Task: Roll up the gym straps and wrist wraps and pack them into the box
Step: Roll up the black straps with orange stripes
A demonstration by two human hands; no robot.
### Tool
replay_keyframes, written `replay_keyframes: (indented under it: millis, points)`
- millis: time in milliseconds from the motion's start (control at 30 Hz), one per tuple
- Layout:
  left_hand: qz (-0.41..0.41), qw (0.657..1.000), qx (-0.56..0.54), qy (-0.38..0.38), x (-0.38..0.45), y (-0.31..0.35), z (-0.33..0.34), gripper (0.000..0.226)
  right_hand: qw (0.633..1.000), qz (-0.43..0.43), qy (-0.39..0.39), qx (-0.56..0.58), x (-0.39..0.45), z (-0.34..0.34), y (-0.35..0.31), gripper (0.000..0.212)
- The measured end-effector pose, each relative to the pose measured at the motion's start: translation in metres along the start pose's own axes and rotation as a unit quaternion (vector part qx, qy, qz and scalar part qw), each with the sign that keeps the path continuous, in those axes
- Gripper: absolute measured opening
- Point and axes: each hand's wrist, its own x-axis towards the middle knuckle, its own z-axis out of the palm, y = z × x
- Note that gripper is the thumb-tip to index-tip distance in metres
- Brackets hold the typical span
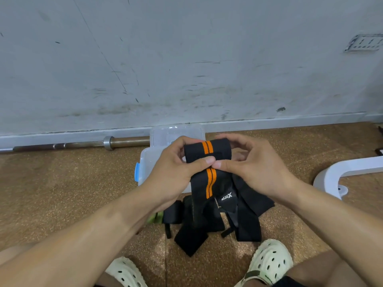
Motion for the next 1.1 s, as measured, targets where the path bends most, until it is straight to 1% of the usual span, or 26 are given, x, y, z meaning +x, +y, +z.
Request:
replay_keyframes:
  millis: [67, 167, 233, 333, 400, 467, 500, 567, 600, 667, 767, 800, 867, 933, 1033, 1100]
  points:
    - [0.011, 1.000, 0.009, -0.002, 0.001, 0.002, -0.002, 0.035, 1.000, -0.011, -0.003, 0.000, 0.001, -0.003, -0.001, 0.045]
    - [0.013, 1.000, 0.009, -0.006, 0.000, 0.003, -0.002, 0.044, 0.999, -0.007, 0.006, 0.037, -0.001, -0.003, -0.002, 0.042]
    - [-0.013, 0.999, -0.018, -0.025, -0.001, 0.003, 0.000, 0.048, 0.999, -0.013, 0.025, 0.037, -0.001, -0.003, -0.002, 0.039]
    - [-0.085, 0.989, -0.089, -0.079, -0.004, 0.008, 0.006, 0.047, 0.997, -0.039, 0.055, 0.029, -0.001, 0.000, 0.001, 0.036]
    - [-0.092, 0.987, -0.104, -0.078, -0.005, 0.009, 0.008, 0.045, 0.997, -0.050, 0.056, 0.031, -0.002, 0.002, 0.003, 0.037]
    - [-0.083, 0.988, -0.113, -0.057, -0.003, 0.009, 0.006, 0.044, 0.998, -0.041, 0.026, 0.048, -0.001, 0.000, 0.002, 0.040]
    - [-0.079, 0.990, -0.112, -0.045, -0.002, 0.008, 0.004, 0.044, 0.997, -0.020, 0.000, 0.074, -0.001, -0.002, 0.000, 0.041]
    - [-0.068, 0.993, -0.093, -0.028, 0.000, 0.008, -0.002, 0.042, 0.985, 0.042, -0.047, 0.163, 0.001, -0.004, -0.004, 0.042]
    - [-0.063, 0.995, -0.080, -0.024, 0.001, 0.008, -0.005, 0.041, 0.977, 0.062, -0.053, 0.195, 0.002, -0.004, -0.004, 0.043]
    - [-0.051, 0.997, -0.053, -0.026, 0.001, 0.007, -0.007, 0.043, 0.972, 0.082, -0.052, 0.215, 0.005, -0.004, -0.002, 0.046]
    - [-0.036, 0.999, -0.018, -0.022, 0.001, 0.004, -0.008, 0.045, 0.967, 0.105, -0.091, 0.213, 0.006, -0.002, -0.001, 0.042]
    - [-0.032, 0.999, -0.011, -0.022, 0.001, 0.004, -0.007, 0.048, 0.968, 0.103, -0.092, 0.211, 0.006, -0.002, -0.001, 0.042]
    - [-0.031, 0.999, -0.016, -0.028, 0.001, 0.003, -0.007, 0.055, 0.972, 0.084, -0.070, 0.207, 0.006, -0.002, 0.000, 0.045]
    - [-0.045, 0.997, -0.036, -0.041, 0.001, 0.005, -0.006, 0.061, 0.977, 0.062, -0.039, 0.201, 0.007, -0.002, -0.001, 0.043]
    - [-0.076, 0.995, -0.032, -0.063, 0.000, 0.009, -0.002, 0.057, 0.979, 0.038, 0.000, 0.201, 0.007, -0.005, -0.002, 0.042]
    - [-0.083, 0.995, -0.030, -0.055, 0.000, 0.010, -0.001, 0.052, 0.980, 0.025, 0.001, 0.196, 0.005, -0.005, -0.002, 0.044]
